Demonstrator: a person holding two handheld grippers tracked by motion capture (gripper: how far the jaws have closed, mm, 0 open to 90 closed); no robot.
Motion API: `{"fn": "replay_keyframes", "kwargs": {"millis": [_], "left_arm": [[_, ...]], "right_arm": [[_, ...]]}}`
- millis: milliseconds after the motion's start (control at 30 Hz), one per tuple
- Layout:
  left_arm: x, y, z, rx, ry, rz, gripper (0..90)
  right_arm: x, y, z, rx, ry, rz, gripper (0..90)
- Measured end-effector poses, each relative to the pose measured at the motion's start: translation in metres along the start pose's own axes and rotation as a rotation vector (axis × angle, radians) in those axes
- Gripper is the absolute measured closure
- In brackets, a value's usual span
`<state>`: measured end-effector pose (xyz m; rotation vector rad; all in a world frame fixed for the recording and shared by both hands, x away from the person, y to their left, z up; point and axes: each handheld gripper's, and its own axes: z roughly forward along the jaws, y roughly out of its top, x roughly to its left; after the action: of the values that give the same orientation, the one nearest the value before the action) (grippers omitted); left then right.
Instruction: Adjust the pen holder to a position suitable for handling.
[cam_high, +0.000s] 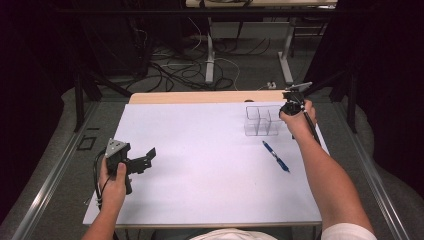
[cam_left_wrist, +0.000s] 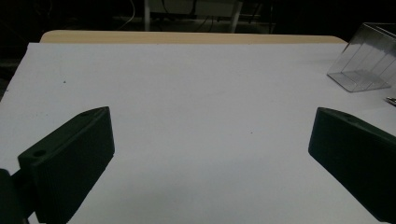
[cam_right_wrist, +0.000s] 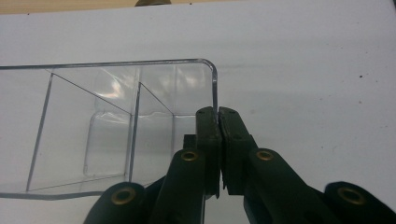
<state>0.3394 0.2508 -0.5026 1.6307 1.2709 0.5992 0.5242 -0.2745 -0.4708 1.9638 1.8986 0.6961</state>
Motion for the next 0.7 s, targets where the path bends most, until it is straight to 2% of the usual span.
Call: {"fn": "replay_keyframes", "kwargs": {"millis": [100, 167, 300, 333, 600, 700], "left_arm": [[0.000, 0.000, 0.000, -0.001, 0.001, 0.001, 0.2], [0.000, 0.000, 0.000, 0.001, 0.003, 0.003, 0.2], [0.000, 0.000, 0.000, -0.001, 0.004, 0.002, 0.2], [0.000, 0.000, 0.000, -0.003, 0.006, 0.000, 0.2], [0.000, 0.001, 0.000, 0.000, 0.006, 0.001, 0.2], [-0.001, 0.000, 0.000, -0.001, 0.007, 0.001, 0.2]], "right_arm": [[0.009, -0.002, 0.000, 0.003, 0.028, 0.001, 88.0], [0.018, -0.003, -0.001, 0.030, 0.010, 0.004, 87.9], [0.028, -0.004, -0.001, 0.051, 0.029, -0.011, 87.8], [0.040, -0.007, -0.001, 0.058, 0.027, -0.031, 87.8], [0.079, -0.014, -0.001, 0.082, 0.055, -0.036, 87.6], [0.094, -0.017, 0.001, 0.089, 0.075, -0.060, 87.5]]}}
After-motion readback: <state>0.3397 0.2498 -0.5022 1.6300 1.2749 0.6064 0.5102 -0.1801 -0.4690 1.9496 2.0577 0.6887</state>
